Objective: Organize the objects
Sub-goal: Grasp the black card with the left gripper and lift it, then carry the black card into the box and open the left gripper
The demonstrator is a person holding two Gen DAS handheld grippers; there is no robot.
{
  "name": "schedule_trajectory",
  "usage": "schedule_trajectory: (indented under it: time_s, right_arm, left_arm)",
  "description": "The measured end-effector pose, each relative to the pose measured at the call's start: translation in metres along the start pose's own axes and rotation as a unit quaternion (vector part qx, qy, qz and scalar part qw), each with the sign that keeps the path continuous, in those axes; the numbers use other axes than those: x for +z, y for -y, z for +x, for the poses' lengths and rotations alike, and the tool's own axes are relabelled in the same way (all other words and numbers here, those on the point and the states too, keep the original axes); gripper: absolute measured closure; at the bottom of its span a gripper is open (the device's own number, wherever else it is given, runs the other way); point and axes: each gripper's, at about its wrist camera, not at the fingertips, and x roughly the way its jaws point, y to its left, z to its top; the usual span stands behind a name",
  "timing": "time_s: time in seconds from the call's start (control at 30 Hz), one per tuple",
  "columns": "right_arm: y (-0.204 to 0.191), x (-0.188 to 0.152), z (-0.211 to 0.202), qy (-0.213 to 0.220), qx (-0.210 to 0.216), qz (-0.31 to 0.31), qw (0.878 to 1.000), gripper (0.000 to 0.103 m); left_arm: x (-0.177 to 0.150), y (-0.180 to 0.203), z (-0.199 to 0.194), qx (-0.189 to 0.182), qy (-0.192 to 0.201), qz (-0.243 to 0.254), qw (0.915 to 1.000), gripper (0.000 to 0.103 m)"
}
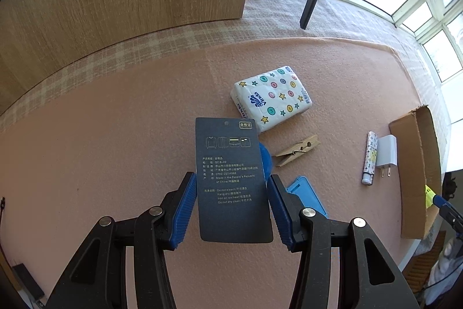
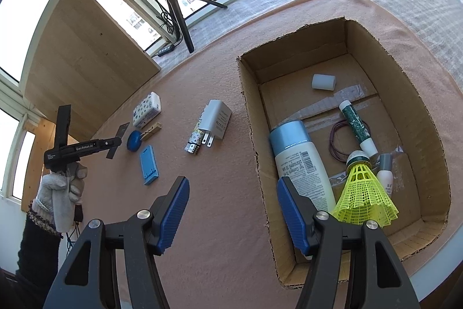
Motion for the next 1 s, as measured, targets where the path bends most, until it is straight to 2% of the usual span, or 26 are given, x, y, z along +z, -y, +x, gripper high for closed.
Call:
schedule_trajectory:
  time_s: [0.13, 0.37, 0.73, 1.0]
  right_arm:
    - [-0.001, -0.003, -0.003, 0.001, -0.002, -0.008, 1.0, 0.044]
    - [0.004, -0.009, -0.01, 0.003, -0.003, -0.011, 1.0, 0.044]
    - [0.024, -0.018, -0.033, 0.021, -0.016, -0.002, 1.0, 0.044]
    - [0.044, -0.023, -0.046, 0.034, -0.024, 0.01, 0.999, 0.044]
  left_arm:
    - [-0.006, 0.024, -0.01, -0.015, 0.014, 0.015, 0.9997, 0.05]
    - [-0.009, 0.104, -0.01, -0.05, 0.028, 0.07, 0.9959, 0.05]
    - [0.0, 0.247, 0.003, -0.117, 0.041, 0.153, 0.9805, 0.05]
    - [-0.002, 0.331, 0.026, -0.134, 0.031, 0.186, 0.9728, 0.049]
